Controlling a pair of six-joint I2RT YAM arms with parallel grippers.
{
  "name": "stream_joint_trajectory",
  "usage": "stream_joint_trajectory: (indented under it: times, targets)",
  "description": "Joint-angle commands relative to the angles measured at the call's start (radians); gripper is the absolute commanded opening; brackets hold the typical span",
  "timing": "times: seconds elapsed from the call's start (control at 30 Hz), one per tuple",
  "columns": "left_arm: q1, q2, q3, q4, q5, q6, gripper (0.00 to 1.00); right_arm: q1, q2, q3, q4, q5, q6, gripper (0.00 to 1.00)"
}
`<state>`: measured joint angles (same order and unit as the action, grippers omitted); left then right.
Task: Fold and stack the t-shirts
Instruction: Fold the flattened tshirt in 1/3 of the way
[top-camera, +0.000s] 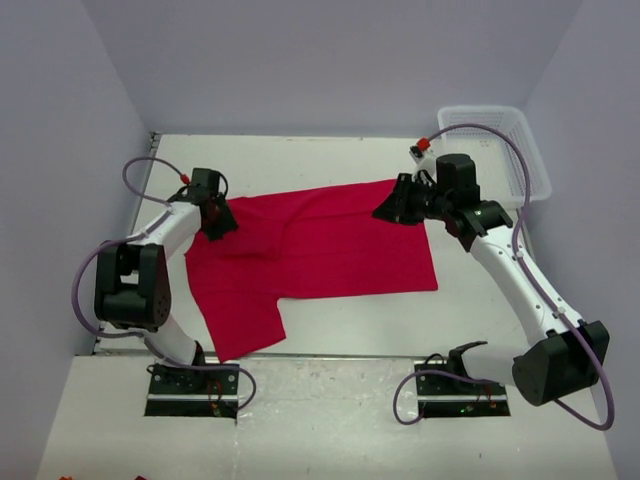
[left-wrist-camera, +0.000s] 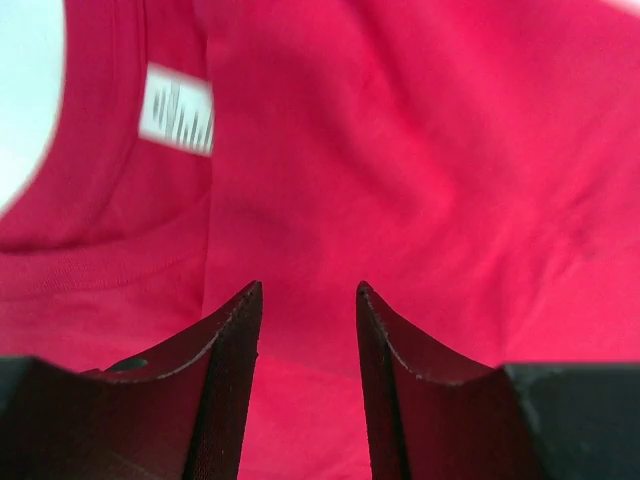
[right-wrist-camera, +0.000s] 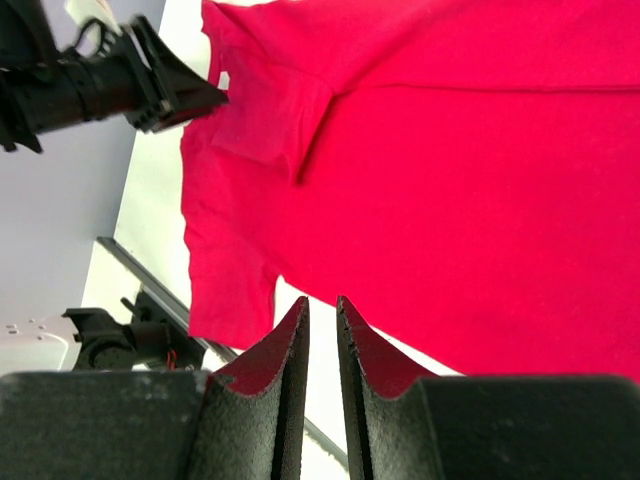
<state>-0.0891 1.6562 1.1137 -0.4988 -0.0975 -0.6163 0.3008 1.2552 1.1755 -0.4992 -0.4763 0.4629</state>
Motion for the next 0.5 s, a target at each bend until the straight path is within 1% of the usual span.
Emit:
stream_joint_trajectory:
  times: [0.0,0.13,0.23,0.47]
  targets:
    - [0.002,-0.068,-0.083,0.058,0.061,0.003,0.44,-0.002,-0.013,-0.008,0.039,-0.041,-0.01,0.18]
    - [0.012,-0.128,-0.169,0.077,0.035,-0.003,0.44,-0.002,-0.016,-0.014,0.047,-0.047,-0.006,0.18]
    - [0.025,-0.148,-0.184,0.083,0.022,0.004,0.44,0.0,-0.017,-0.019,0.047,-0.055,-0.003,0.18]
    - [0.04,-0.142,-0.195,0.078,-0.002,0.023,0.45,-0.002,-0.025,-0.01,0.03,-0.044,-0.013,0.18]
